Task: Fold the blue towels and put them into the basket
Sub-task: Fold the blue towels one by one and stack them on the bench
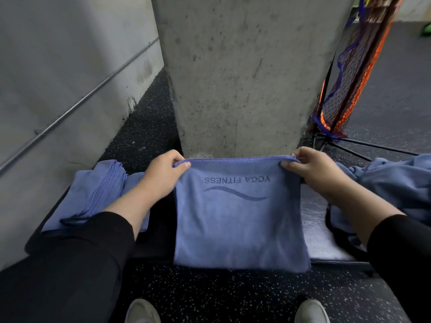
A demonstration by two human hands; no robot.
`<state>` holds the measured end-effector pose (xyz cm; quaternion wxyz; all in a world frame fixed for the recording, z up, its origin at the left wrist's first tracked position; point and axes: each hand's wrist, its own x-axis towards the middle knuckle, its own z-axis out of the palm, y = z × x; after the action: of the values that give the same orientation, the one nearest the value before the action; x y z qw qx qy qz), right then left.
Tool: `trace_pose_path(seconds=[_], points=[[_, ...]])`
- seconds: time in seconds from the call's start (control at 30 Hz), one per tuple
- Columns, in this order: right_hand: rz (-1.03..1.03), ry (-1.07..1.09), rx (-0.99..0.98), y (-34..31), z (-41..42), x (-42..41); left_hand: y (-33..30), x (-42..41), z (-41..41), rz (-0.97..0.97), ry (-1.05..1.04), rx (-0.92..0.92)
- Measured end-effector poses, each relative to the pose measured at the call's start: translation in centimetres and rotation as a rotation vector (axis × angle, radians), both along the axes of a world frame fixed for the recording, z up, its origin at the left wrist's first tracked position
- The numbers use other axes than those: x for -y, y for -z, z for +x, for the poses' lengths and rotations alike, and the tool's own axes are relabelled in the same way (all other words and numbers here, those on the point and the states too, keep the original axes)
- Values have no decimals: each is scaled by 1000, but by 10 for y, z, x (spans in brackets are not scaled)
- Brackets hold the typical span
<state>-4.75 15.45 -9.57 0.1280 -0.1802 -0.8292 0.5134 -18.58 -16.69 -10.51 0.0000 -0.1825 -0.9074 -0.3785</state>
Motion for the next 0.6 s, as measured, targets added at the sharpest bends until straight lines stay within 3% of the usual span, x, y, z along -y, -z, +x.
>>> trace_pose_path(seconds=[0.13,0.33,0.47,0.6], points=[[-197,-34,-98,-39,20,7,-31,13,12,52,-21,-93],[-239,-89,-248,-87,50,24,-71,30,33,282,16,-107],[-111,-89,-329,-106,66,31,-96,30,58,544,14,-127],[4,-56,-385,-116,75,36,-107,36,69,616,47,-49]])
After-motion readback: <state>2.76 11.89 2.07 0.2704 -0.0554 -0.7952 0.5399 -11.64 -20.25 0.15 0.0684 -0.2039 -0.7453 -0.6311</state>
